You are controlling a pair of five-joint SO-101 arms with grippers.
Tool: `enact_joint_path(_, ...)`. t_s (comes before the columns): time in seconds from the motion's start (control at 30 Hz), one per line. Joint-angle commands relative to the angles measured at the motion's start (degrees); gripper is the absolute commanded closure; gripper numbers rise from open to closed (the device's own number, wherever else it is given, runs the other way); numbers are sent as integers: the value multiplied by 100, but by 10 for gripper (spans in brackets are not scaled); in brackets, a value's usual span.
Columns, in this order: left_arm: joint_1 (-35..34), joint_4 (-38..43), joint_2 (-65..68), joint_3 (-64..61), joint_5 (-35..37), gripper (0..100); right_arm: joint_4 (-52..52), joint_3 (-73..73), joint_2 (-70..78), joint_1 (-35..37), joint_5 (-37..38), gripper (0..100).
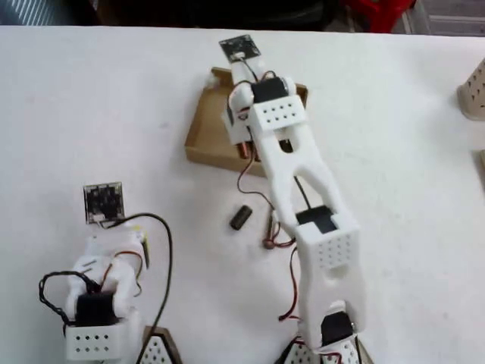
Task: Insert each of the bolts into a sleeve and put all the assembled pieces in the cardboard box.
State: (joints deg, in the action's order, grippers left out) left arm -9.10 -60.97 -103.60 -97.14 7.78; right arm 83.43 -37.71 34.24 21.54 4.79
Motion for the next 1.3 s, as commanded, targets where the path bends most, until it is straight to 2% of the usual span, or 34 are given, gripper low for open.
enact_joint_path(0.0,-57,9,-66,18,-70,928,769,-237,-549,-57,123,967)
enact_joint_path(0.17,-57,9,-66,18,-70,928,1710,-229,-752,-224,123,968)
enact_joint_path(0.37,-57,9,-66,18,-70,928,1780,1055,-1323,-435,97,981)
enact_joint_path(0.7,-57,9,-66,18,-70,928,576,4545,-3354,-391,132,980)
enact_joint_path(0.77,-57,9,-66,18,-70,928,347,5143,-3767,-382,343,978)
enact_joint_path(1.07,-57,0,-66,18,-70,928,-171,7147,-5402,-426,3833,978)
enact_joint_path(1.27,-57,-9,-66,18,-70,928,-356,7842,-6211,-435,6980,978)
